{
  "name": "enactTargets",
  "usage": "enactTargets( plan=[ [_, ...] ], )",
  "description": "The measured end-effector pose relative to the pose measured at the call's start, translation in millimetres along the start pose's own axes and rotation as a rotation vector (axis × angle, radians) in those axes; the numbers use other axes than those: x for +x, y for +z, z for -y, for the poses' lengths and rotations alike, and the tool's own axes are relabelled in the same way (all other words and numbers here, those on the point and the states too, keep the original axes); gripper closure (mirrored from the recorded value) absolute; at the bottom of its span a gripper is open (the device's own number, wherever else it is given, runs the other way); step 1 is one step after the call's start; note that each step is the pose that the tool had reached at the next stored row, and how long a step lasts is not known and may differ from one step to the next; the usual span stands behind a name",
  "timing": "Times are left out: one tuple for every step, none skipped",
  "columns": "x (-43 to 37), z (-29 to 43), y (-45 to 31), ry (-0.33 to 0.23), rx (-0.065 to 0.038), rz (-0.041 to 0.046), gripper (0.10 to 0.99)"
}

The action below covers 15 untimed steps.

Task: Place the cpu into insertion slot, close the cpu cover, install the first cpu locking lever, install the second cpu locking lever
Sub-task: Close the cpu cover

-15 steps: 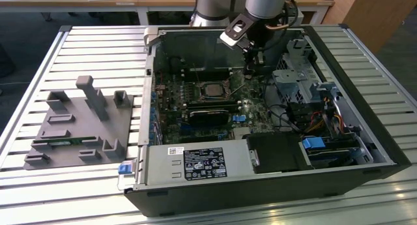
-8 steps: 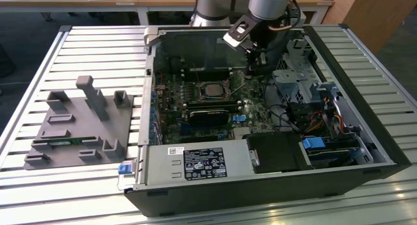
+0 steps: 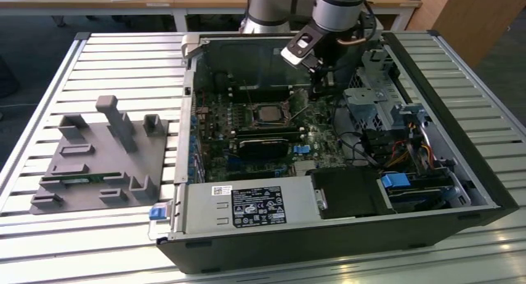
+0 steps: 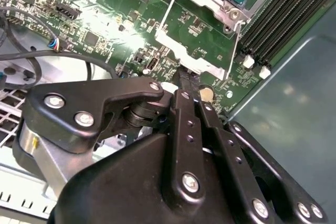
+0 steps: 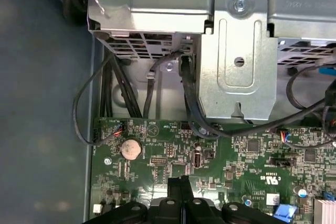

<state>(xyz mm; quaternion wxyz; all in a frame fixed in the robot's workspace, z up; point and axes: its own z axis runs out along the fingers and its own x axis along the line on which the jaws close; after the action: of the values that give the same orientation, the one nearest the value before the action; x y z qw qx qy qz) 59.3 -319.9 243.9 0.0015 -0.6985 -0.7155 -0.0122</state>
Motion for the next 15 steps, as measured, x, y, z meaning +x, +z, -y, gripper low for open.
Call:
enactTargets(
  plan=[
    [0.0, 0.8, 0.2, 0.0, 0.0, 0.0002, 0.98],
    [0.0, 1.5, 0.4, 0.0, 0.0, 0.0002, 0.98],
    [0.0, 1.6, 0.5, 0.0, 0.0, 0.0001, 0.98],
    [0.0, 1.6, 0.5, 0.0, 0.0, 0.0002, 0.98],
    [0.0, 1.7, 0.5, 0.0, 0.0, 0.0001, 0.98],
    [0.0, 2.2, 0.6, 0.0, 0.0, -0.0001, 0.98],
    [0.0, 2.6, 0.6, 0.0, 0.0, -0.0001, 0.98],
    [0.0, 2.9, 0.6, 0.0, 0.0, -0.0001, 0.98],
    [0.0, 3.2, 0.5, 0.0, 0.0, 0.0, 0.98],
    [0.1, 3.7, 0.5, 0.0, 0.0, 0.0, 0.98],
    [0.1, 4.1, 0.6, 0.0, 0.0, 0.0, 0.98],
    [0.1, 4.5, 0.6, 0.0, 0.0, 0.0, 0.98],
    [0.1, 4.9, 0.6, 0.0, 0.0, 0.0, 0.98],
    [0.1, 5.2, 0.6, 0.0, 0.0, 0.0, 0.98],
    [0.1, 5.4, 0.6, 0.0, 0.0, 0.0, 0.98]
  ],
)
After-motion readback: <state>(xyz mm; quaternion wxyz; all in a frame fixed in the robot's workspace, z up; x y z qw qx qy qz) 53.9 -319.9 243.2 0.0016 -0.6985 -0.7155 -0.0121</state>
